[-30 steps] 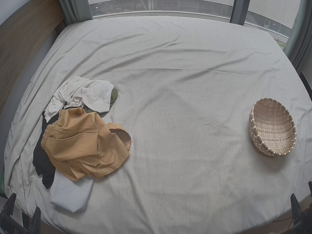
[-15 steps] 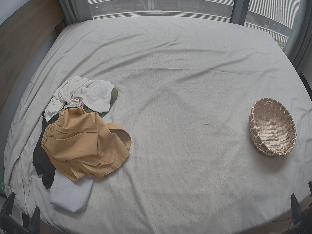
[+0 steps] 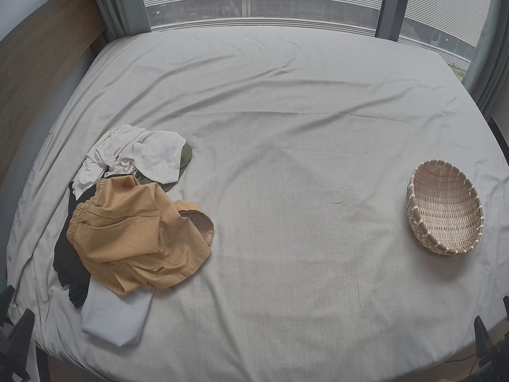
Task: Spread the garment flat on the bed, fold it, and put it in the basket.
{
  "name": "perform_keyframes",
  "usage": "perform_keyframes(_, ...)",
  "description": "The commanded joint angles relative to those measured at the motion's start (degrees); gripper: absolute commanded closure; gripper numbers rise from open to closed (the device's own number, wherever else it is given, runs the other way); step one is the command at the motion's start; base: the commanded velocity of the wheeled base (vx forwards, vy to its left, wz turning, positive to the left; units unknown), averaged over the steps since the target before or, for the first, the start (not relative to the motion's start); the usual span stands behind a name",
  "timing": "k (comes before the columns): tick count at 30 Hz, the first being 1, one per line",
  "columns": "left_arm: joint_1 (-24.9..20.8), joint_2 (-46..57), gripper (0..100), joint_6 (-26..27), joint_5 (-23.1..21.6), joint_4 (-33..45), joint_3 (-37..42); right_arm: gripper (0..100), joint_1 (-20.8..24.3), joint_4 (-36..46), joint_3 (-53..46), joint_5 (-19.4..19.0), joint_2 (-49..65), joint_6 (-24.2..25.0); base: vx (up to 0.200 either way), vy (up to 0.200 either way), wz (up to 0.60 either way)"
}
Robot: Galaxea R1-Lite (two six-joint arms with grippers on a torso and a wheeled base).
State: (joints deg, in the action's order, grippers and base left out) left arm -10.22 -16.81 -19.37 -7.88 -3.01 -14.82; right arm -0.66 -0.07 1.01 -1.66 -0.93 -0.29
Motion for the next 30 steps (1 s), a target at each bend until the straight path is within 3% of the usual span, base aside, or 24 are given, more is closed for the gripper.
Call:
perform_keyframes(1, -5.08, -15.09, 0, -8.67, -2.76, -2.09, -0.38, 0, -0.04, -0.01, -1.01, -0.01, 0.14, -0.06, 0.000, 0.000, 0.00)
perform_keyframes(10, -4.64, -29.33, 0, -11.92, -4.25, -7.18, -0.56, 0, -0.04, -0.01, -1.01, -0.10, 0.14, -0.23, 0.000, 0.000, 0.00)
perform_keyframes(13, -4.29, -38.38, 0, -12.27, -5.40, -11.93, -0.12, 0, -0.04, -0.10, -1.01, -0.10, 0.14, -0.32, 0.000, 0.000, 0.00)
perform_keyframes(20, 1.95, -53.41, 0, -12.80, -10.14, -23.97, -0.29, 0, -0.04, -0.10, -1.01, -0.10, 0.14, -0.32, 0.000, 0.000, 0.00)
perform_keyframes(30, 3.89, -62.64, 0, -12.80, -13.39, -28.19, 2.78, 0, -0.13, -0.10, -1.01, -0.10, 0.14, -0.32, 0.000, 0.000, 0.00)
